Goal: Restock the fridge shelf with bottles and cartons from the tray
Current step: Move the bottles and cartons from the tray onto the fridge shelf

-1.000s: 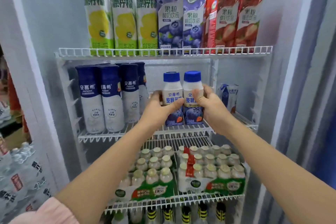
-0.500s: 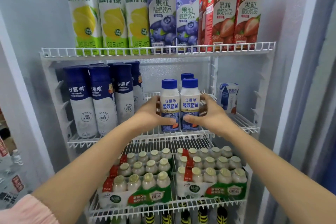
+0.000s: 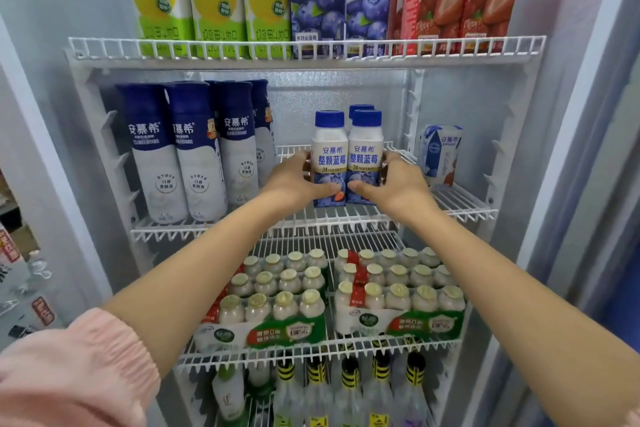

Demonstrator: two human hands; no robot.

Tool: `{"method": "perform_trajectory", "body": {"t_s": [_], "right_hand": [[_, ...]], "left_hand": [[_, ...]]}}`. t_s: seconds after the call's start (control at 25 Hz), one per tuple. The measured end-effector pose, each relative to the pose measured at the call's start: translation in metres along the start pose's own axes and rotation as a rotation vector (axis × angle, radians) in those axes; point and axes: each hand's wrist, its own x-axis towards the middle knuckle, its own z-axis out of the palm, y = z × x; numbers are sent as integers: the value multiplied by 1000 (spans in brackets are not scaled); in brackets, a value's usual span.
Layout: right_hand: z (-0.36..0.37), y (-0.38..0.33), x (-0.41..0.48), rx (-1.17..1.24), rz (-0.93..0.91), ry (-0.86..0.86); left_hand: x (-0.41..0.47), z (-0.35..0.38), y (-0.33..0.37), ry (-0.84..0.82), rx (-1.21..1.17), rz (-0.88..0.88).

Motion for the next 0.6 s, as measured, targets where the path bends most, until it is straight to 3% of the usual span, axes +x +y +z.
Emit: {"method": "perform_trajectory", "body": {"t_s": [0.12,0.16,0.24,0.36,0.44,0.6], "right_hand": [[-4,-3,-28,-121,-146,322],[-4,-7,-43,-150,-244,435],[-3,-16,-75,-172,-380,486],[12,-26,-132,-230,-428,402],[34,-21,-180,-283,-439,351],[111,19,-286,-391,-298,-39]], "left_hand": [[-22,-1,-3,146,-6,34],[-35,-4,-5,214,-22,112],[-66,-13,-11,294,6,340],[-126,-22,-33,295,163,612],[-173,-18,-63,281,255,672],[-279,15,-160,-147,333,519]]}}
